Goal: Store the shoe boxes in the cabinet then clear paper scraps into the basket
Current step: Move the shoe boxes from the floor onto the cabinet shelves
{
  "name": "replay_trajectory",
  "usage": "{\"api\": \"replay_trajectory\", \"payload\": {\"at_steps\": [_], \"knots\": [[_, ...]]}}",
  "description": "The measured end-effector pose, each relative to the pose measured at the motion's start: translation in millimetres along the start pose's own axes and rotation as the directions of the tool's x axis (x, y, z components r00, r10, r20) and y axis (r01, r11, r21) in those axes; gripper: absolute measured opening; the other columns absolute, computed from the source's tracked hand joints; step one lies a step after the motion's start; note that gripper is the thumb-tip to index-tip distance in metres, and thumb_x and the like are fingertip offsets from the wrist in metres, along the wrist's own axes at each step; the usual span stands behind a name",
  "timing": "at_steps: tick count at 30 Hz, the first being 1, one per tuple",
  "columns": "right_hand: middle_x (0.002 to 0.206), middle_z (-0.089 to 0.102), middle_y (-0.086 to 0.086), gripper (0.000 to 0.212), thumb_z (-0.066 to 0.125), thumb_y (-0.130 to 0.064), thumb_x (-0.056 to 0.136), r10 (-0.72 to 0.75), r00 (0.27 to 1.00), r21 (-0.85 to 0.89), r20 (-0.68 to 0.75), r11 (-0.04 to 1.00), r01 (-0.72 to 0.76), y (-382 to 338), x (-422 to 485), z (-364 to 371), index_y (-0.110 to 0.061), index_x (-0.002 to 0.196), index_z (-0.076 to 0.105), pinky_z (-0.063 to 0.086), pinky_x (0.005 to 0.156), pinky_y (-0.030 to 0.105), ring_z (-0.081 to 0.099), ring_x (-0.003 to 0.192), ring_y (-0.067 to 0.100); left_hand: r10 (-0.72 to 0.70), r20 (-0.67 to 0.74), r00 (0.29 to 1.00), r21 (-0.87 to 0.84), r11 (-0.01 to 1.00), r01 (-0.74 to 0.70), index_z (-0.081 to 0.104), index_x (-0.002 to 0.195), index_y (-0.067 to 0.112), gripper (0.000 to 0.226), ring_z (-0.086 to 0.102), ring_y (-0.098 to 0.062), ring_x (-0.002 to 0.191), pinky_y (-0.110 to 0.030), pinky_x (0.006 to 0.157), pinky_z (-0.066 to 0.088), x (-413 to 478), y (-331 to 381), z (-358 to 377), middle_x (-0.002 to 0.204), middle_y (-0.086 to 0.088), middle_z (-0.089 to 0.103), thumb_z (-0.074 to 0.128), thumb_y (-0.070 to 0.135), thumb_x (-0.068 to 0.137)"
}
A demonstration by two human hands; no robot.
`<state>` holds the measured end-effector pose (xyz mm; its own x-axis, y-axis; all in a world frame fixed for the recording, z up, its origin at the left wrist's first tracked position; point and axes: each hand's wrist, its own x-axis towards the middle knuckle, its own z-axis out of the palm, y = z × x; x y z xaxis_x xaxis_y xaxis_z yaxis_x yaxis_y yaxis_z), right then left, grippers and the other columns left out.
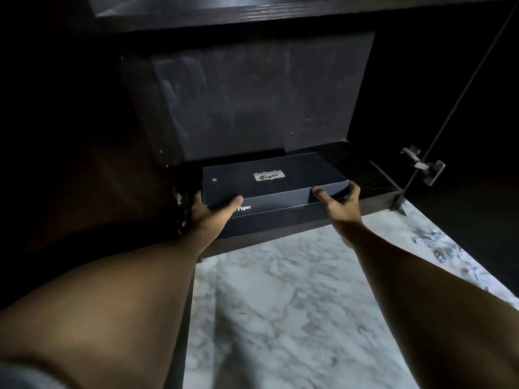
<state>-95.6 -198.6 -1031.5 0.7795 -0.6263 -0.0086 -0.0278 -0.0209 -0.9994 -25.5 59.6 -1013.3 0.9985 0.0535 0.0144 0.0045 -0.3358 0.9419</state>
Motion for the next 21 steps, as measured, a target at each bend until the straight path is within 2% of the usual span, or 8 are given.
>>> {"api": "replay_trajectory", "payload": {"at_steps": [2, 5, 9, 12, 15, 17, 19, 21], "knots": [[0.112, 0.055, -0.002, 0.066, 0.079, -0.018, 0.082, 0.002, 1.0, 0.033, 0.024, 0.999, -0.003, 4, 7, 10, -0.015, 0.132, 0.036, 0.054, 0.09, 0.025, 0.058, 0.1, 0.009, 0.013, 0.007, 1.0, 0.042, 0.999, -0.013, 0.059, 0.125, 0.023, 0.071, 0.064, -0.009, 0.104, -0.029, 0.096, 0.05, 7, -9, -3, 0.115, 0.007, 0.068, 0.089, 0.037, 0.062], [0.117, 0.055, 0.001, 0.072, 0.079, -0.019, 0.082, 0.011, 0.999, 0.043, 0.035, 0.999, -0.013, 13, 15, 21, -0.013, 0.138, 0.034, 0.055, 0.087, 0.021, 0.059, 0.104, 0.012, 0.036, -0.06, 0.998, 0.094, 0.995, -0.031, 0.052, 0.133, 0.011, 0.075, 0.06, -0.02, 0.114, -0.034, 0.103, 0.045, 16, -14, 4, 0.124, -0.005, 0.063, 0.087, 0.023, 0.068], [0.132, 0.055, 0.011, 0.078, 0.08, -0.024, 0.081, 0.052, 0.998, -0.006, 0.042, 0.999, -0.052, 18, 29, 30, -0.012, 0.143, 0.034, 0.048, 0.105, 0.039, 0.056, 0.121, 0.024, 0.045, -0.077, 0.996, 0.204, 0.979, -0.028, 0.047, 0.139, 0.004, 0.067, 0.056, -0.03, 0.121, -0.033, 0.104, 0.042, 28, -13, 12, 0.129, -0.015, 0.06, 0.076, 0.022, 0.082], [0.135, 0.053, 0.012, 0.087, 0.082, -0.038, 0.077, 0.054, 0.998, -0.092, 0.02, 0.994, -0.052, 12, 37, 32, -0.013, 0.145, 0.034, 0.046, 0.107, 0.043, 0.054, 0.124, 0.027, 0.08, -0.086, 0.993, 0.377, 0.925, -0.042, 0.042, 0.143, 0.001, 0.067, 0.049, -0.036, 0.127, -0.036, 0.106, 0.04, 30, -8, 13, 0.136, -0.021, 0.054, 0.07, 0.026, 0.087], [0.136, 0.049, 0.013, 0.093, 0.08, -0.051, 0.074, 0.001, 0.995, -0.171, -0.102, 0.985, -0.018, 10, 31, 29, -0.015, 0.147, 0.033, 0.048, 0.104, 0.041, 0.054, 0.122, 0.028, 0.268, -0.07, 0.961, 0.532, 0.825, -0.192, 0.045, 0.141, 0.001, 0.063, 0.046, -0.042, 0.125, -0.04, 0.103, 0.037, 15, -4, 15, 0.137, -0.027, 0.047, 0.067, 0.025, 0.087], [0.135, 0.046, 0.014, 0.085, 0.077, -0.05, 0.079, -0.068, 0.98, -0.235, -0.186, 0.972, 0.023, 12, 22, 27, -0.012, 0.144, 0.036, 0.046, 0.099, 0.034, 0.053, 0.119, 0.027, 0.359, 0.008, 0.933, 0.662, 0.698, -0.273, 0.037, 0.147, 0.008, 0.068, 0.034, -0.041, 0.136, -0.042, 0.109, 0.03, 6, -2, 18, 0.15, -0.025, 0.032, 0.063, 0.032, 0.088], [0.134, 0.044, 0.013, 0.079, 0.075, -0.049, 0.081, -0.117, 0.975, -0.289, -0.188, 0.955, 0.058, 14, 15, 29, -0.013, 0.14, 0.038, 0.047, 0.096, 0.034, 0.053, 0.116, 0.026, 0.336, 0.158, 0.929, 0.76, 0.559, -0.332, 0.022, 0.154, 0.016, 0.076, 0.012, -0.034, 0.147, -0.041, 0.116, 0.019, 0, 0, 22, 0.16, -0.018, 0.014, 0.056, 0.041, 0.09], [0.134, 0.042, 0.012, 0.076, 0.075, -0.047, 0.082, -0.122, 0.983, -0.315, -0.134, 0.946, 0.075, 14, 11, 33, -0.015, 0.139, 0.037, 0.05, 0.095, 0.038, 0.053, 0.116, 0.026, 0.238, 0.293, 0.926, 0.792, 0.483, -0.374, 0.009, 0.156, 0.019, 0.085, -0.003, -0.031, 0.15, -0.043, 0.12, 0.011, -1, 1, 29, 0.163, -0.014, 0.003, 0.054, 0.047, 0.09]]}}
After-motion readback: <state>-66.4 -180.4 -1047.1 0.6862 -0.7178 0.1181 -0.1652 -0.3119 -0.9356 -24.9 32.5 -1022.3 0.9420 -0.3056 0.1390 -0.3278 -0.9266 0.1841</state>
